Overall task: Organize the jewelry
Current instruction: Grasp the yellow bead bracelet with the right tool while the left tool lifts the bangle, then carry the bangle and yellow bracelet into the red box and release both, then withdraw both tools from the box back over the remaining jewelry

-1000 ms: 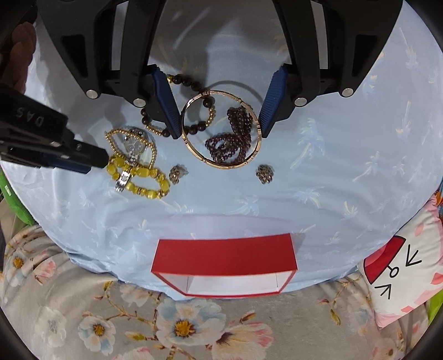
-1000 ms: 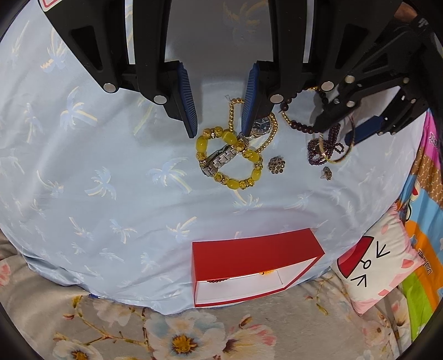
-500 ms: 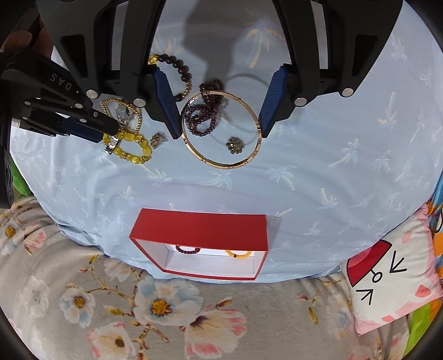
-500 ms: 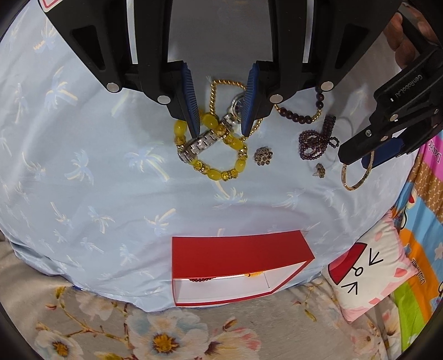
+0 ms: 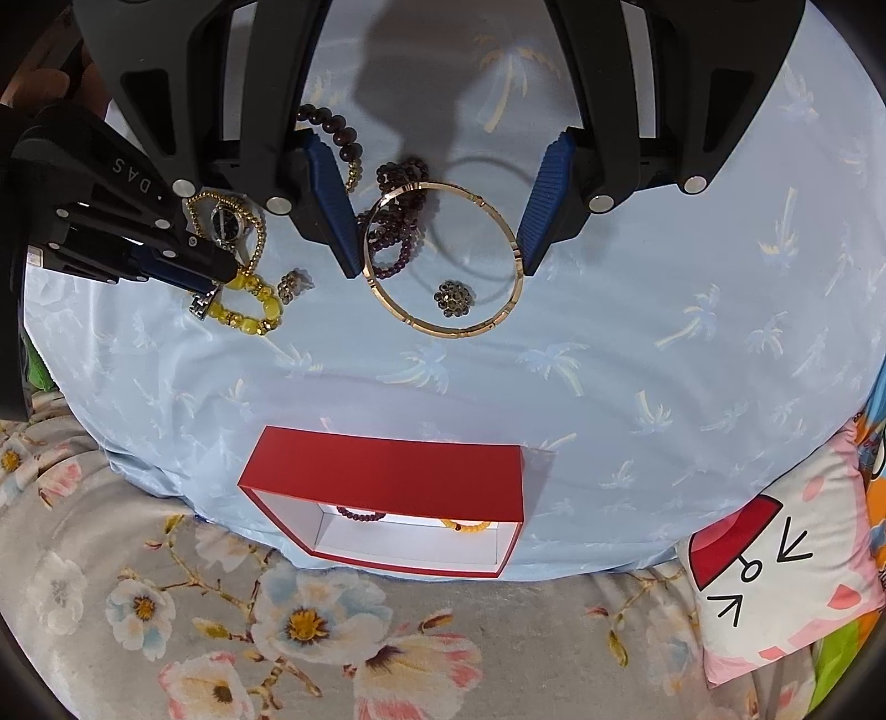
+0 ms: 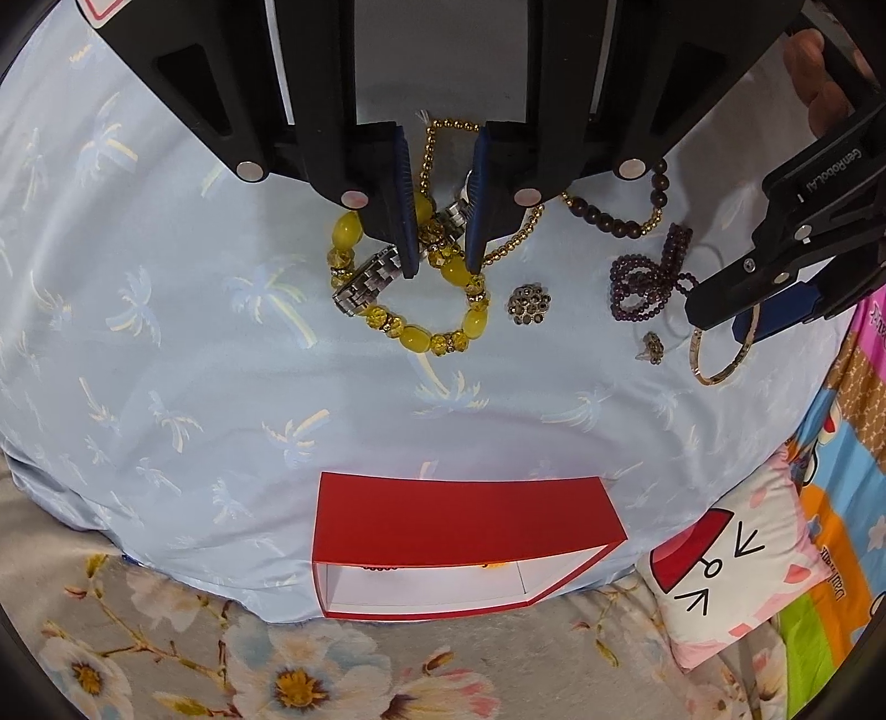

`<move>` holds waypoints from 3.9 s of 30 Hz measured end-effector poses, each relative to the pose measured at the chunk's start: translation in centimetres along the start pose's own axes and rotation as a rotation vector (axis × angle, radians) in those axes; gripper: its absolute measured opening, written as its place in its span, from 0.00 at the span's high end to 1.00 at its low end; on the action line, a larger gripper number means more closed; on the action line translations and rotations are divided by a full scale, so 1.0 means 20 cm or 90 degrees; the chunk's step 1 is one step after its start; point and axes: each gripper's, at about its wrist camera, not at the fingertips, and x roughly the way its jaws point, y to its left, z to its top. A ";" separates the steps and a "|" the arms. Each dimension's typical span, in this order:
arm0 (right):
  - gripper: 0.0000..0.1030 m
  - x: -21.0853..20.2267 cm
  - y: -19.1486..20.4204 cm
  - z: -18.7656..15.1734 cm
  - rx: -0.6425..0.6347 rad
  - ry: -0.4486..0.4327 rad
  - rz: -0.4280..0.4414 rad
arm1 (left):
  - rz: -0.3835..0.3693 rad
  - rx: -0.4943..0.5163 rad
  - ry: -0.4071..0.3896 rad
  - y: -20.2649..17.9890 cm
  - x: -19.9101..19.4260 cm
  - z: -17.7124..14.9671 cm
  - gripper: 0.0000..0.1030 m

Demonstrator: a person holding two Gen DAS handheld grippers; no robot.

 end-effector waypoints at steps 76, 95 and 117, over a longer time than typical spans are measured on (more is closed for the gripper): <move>0.87 0.52 -0.15 1.09 0.007 -0.035 0.078 | -0.016 0.025 0.022 0.04 0.81 0.99 0.40; 0.77 0.09 -0.27 0.94 0.042 -0.118 0.046 | 0.010 0.002 -0.063 0.14 0.47 0.97 0.33; 0.77 -0.15 -0.16 0.28 0.051 -0.066 0.037 | 0.008 0.020 -0.022 0.09 0.14 0.37 0.33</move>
